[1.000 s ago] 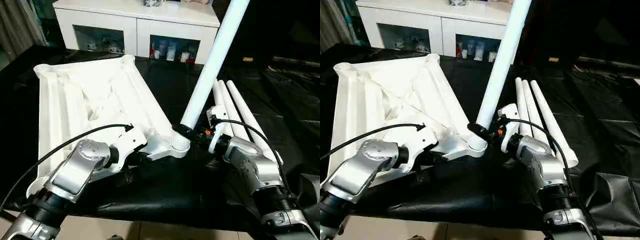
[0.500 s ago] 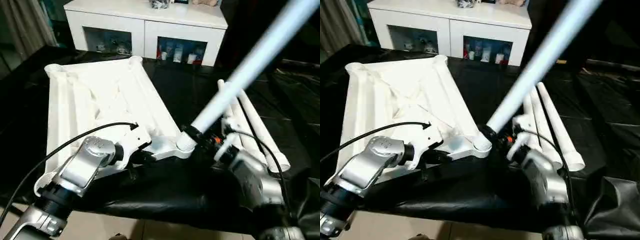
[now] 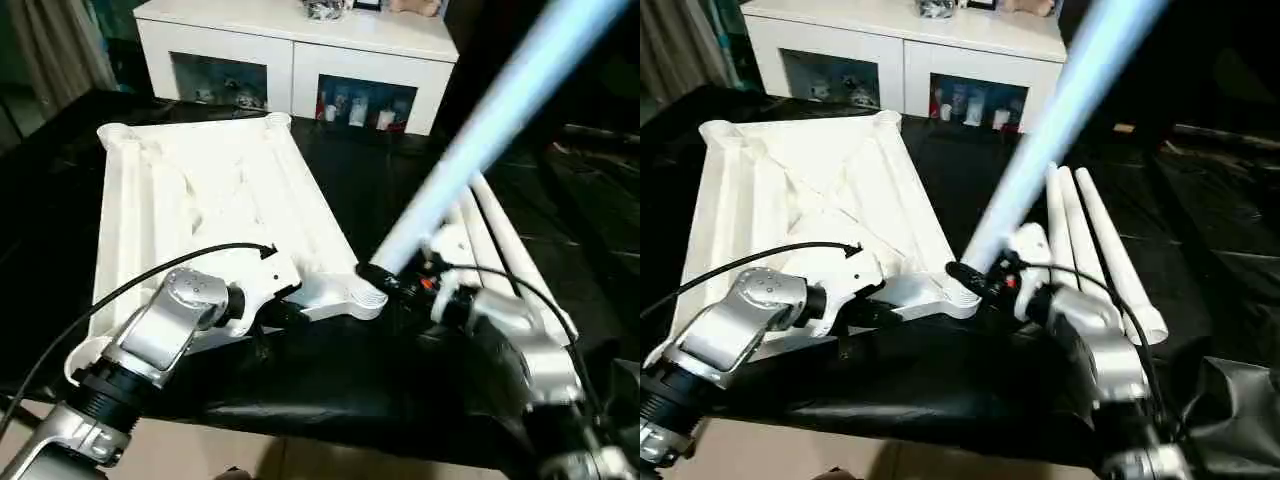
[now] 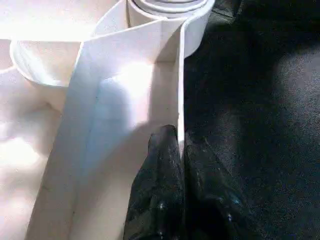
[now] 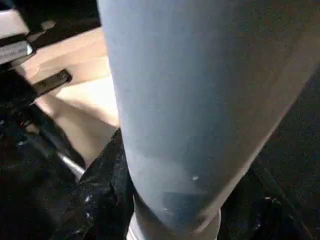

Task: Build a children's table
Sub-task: Insert table leg to table base

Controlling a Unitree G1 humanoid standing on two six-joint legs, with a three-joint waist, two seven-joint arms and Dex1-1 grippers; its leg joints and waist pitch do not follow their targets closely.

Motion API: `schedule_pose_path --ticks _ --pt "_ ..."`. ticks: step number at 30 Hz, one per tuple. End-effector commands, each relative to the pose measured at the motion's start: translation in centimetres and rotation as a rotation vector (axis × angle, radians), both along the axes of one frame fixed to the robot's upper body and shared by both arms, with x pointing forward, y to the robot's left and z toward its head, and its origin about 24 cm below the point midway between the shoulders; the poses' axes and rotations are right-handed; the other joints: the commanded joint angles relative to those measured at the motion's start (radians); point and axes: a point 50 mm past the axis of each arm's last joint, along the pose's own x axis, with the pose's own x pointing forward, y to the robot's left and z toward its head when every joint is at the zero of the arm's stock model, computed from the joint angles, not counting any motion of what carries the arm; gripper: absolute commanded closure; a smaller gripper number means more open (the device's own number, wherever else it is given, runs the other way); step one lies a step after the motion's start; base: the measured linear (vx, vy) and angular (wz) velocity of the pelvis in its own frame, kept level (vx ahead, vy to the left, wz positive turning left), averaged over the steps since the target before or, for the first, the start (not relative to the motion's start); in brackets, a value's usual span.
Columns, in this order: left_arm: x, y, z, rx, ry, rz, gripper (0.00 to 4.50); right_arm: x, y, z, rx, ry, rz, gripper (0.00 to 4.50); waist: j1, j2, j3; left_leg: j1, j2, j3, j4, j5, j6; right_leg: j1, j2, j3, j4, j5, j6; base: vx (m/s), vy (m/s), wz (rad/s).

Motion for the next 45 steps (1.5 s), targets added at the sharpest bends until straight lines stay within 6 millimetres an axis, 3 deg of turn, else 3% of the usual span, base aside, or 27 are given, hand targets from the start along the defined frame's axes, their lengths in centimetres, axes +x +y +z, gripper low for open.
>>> schedule_pose_path --ticks 1,7,13,20,22,23,27,29,31,32,35,36,39,41,43,45 --pt "0.3 0.0 0.4 0.002 -0.028 -0.007 4.5 -1.3 0.5 -3.2 -0.082 0.178 0.091 2.64 -0.007 -0.002 -0.038 0.021 0.084 -0.049 -0.101 -0.417 -0.04 0.007 -0.064 0.042 -0.091 -0.528 -0.13 0.0 0.0 0.0" --pt "0.2 0.0 0.4 0.009 -0.027 -0.042 4.5 -1.7 0.2 -4.0 -0.167 0.244 0.213 2.64 -0.003 -0.006 -0.039 0.022 0.086 -0.049 -0.103 -0.432 -0.045 0.007 -0.063 0.044 -0.089 -0.501 -0.139 0.0 0.0 0.0" --pt "-0.1 -0.4 0.8 -0.018 -0.029 -0.153 4.5 -2.5 -0.1 -4.8 -0.148 0.304 0.295 2.64 0.001 -0.008 -0.043 0.022 0.087 -0.046 -0.104 -0.408 -0.042 0.011 -0.061 0.045 -0.081 -0.406 -0.17 0.0 0.0 0.0" --pt "-0.5 -0.7 1.2 -0.048 -0.013 -0.294 4.5 -3.5 -0.2 -5.0 -0.11 0.29 0.374 2.64 0.002 0.0 -0.042 0.026 0.088 -0.045 -0.108 -0.433 -0.053 0.011 -0.058 0.046 -0.077 -0.35 -0.194 0.0 0.0 0.0" --pt "-0.1 -0.5 1.2 -0.029 -0.022 -0.303 4.5 -3.9 -0.1 -5.1 -0.11 0.281 0.403 2.64 0.005 0.009 -0.04 0.029 0.087 -0.045 -0.109 -0.453 -0.059 0.009 -0.059 0.048 -0.079 -0.361 -0.191 0.0 0.0 0.0" --pt "0.0 -0.5 1.2 -0.029 -0.023 -0.305 4.5 -4.1 -0.1 -5.2 -0.123 0.282 0.41 2.64 0.004 0.006 -0.041 0.031 0.087 -0.043 -0.108 -0.461 -0.059 0.008 -0.058 0.048 -0.082 -0.367 -0.189 0.0 0.0 0.0" --pt "0.2 -0.5 1.3 -0.027 -0.019 -0.34 4.5 -4.4 0.1 -5.5 -0.128 0.284 0.424 2.64 0.004 0.016 -0.04 0.026 0.089 -0.05 -0.114 -0.471 -0.068 0.014 -0.059 0.047 -0.076 -0.349 -0.195 0.0 0.0 0.0" --pt "0.3 -0.4 1.3 -0.024 -0.018 -0.345 4.5 -4.4 0.1 -5.5 -0.119 0.28 0.414 2.64 0.004 0.015 -0.04 0.025 0.091 -0.049 -0.115 -0.456 -0.066 0.016 -0.06 0.047 -0.074 -0.328 -0.204 0.0 0.0 0.0" --pt "0.4 -0.4 1.2 -0.021 -0.016 -0.339 4.5 -4.2 0.1 -5.6 -0.109 0.27 0.377 2.64 0.003 0.018 -0.038 0.025 0.09 -0.049 -0.115 -0.465 -0.067 0.016 -0.062 0.048 -0.076 -0.348 -0.207 0.0 0.0 0.0" --pt "0.5 -0.4 1.2 -0.02 -0.017 -0.325 4.5 -3.8 0.0 -5.6 -0.101 0.263 0.336 2.64 0.002 0.015 -0.038 0.025 0.09 -0.048 -0.114 -0.469 -0.067 0.016 -0.062 0.048 -0.079 -0.359 -0.205 0.0 0.0 0.0" --pt "1.0 -0.5 1.0 -0.015 -0.021 -0.279 4.5 -2.8 -0.2 -5.8 -0.101 0.241 0.21 2.64 -0.003 0.016 -0.025 0.031 0.089 -0.056 -0.117 -0.57 -0.082 0.004 -0.066 0.049 -0.096 -0.519 -0.172 0.0 0.0 0.0" --pt "1.1 -0.5 1.0 -0.013 -0.021 -0.271 4.5 -2.7 -0.2 -5.9 -0.101 0.237 0.192 2.64 -0.006 0.016 -0.023 0.034 0.089 -0.065 -0.119 -0.615 -0.089 0.004 -0.071 0.045 -0.103 -0.61 -0.143 0.0 0.0 0.0" --pt "1.8 -0.6 0.9 -0.008 -0.029 -0.194 4.5 -1.7 -0.4 -6.1 -0.092 0.229 0.066 2.64 -0.019 0.022 -0.018 0.038 0.091 -0.083 -0.125 -0.707 -0.109 0.003 -0.071 0.031 -0.116 -0.718 -0.096 -0.053 0.01 -0.09" --pt "2.7 -1.0 0.8 -0.016 -0.043 -0.059 4.5 -0.7 -0.6 -6.6 -0.082 0.248 -0.109 2.64 -0.031 0.03 -0.017 0.043 0.089 -0.092 -0.131 -0.762 -0.124 0.011 -0.066 0.011 -0.122 -0.688 -0.096 -0.06 0.03 -0.09" --pt "3.1 -1.6 0.6 -0.025 -0.03 0.019 4.5 0.0 -0.5 -7.1 -0.085 0.269 -0.238 2.64 -0.049 0.04 -0.01 0.031 0.092 -0.103 -0.152 -0.815 -0.137 0.033 -0.059 -0.016 -0.114 -0.605 -0.104 -0.066 0.039 -0.11" --pt "3.2 -1.9 0.4 -0.018 -0.02 0.051 4.5 0.5 -0.3 -7.3 -0.095 0.274 -0.315 2.64 -0.055 0.048 -0.005 0.022 0.095 -0.096 -0.176 -0.859 -0.138 0.051 -0.047 -0.031 -0.098 -0.552 -0.104 -0.05 0.038 -0.12"
